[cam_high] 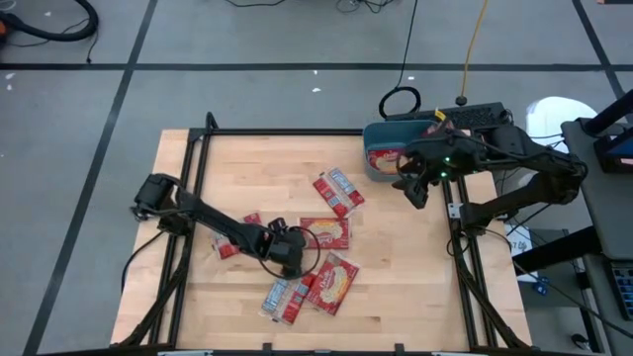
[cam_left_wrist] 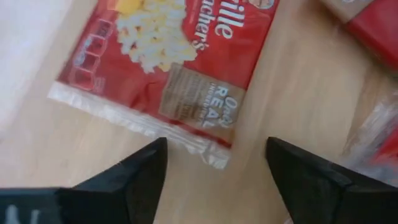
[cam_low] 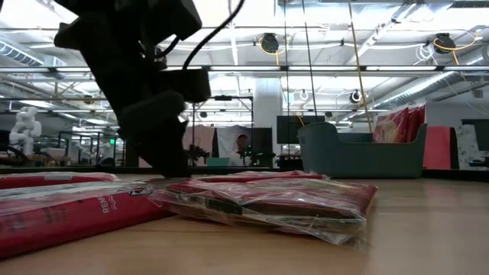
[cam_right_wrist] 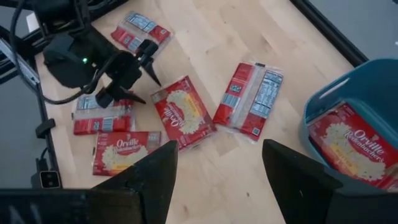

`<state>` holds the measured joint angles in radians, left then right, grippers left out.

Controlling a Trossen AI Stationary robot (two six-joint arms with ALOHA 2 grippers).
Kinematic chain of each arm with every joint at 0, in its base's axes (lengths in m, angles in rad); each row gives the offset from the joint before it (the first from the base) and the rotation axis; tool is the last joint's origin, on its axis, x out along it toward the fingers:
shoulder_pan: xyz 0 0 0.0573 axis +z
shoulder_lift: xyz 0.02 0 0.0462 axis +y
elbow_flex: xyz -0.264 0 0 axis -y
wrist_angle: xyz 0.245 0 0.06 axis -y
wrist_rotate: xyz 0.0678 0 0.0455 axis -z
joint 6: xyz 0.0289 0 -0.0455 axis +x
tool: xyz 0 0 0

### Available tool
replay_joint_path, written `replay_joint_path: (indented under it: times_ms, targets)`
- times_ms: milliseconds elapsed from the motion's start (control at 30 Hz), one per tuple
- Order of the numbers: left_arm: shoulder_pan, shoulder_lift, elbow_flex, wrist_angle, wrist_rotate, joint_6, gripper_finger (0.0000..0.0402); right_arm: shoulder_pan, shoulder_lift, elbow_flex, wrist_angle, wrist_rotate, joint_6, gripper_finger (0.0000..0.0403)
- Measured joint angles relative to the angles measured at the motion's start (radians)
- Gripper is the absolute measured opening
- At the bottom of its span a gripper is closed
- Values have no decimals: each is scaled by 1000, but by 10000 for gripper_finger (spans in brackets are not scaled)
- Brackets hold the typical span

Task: Sort popcorn bags into baskets
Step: Put the popcorn bag into the blue bin

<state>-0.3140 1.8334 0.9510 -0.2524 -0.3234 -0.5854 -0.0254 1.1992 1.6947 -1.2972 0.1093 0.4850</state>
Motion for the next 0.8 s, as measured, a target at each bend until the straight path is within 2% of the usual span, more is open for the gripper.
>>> replay_joint_path:
  times_ms: [100, 200, 467, 800]
  targets:
    - [1, 26, 2, 27, -4, -20, 248, 0, 3, 0, 7, 0, -1, 226]
    - [2, 41, 2, 54, -11, -26, 203, 1, 7, 0, 7, 0, -9, 226]
    - [23, 46, 1, 84, -31, -55, 21, 1, 9, 0, 7, -1, -21, 226]
    - [56, 5, -3, 133, -46, -90, 3, 36, 9, 0, 9, -3, 123, 226]
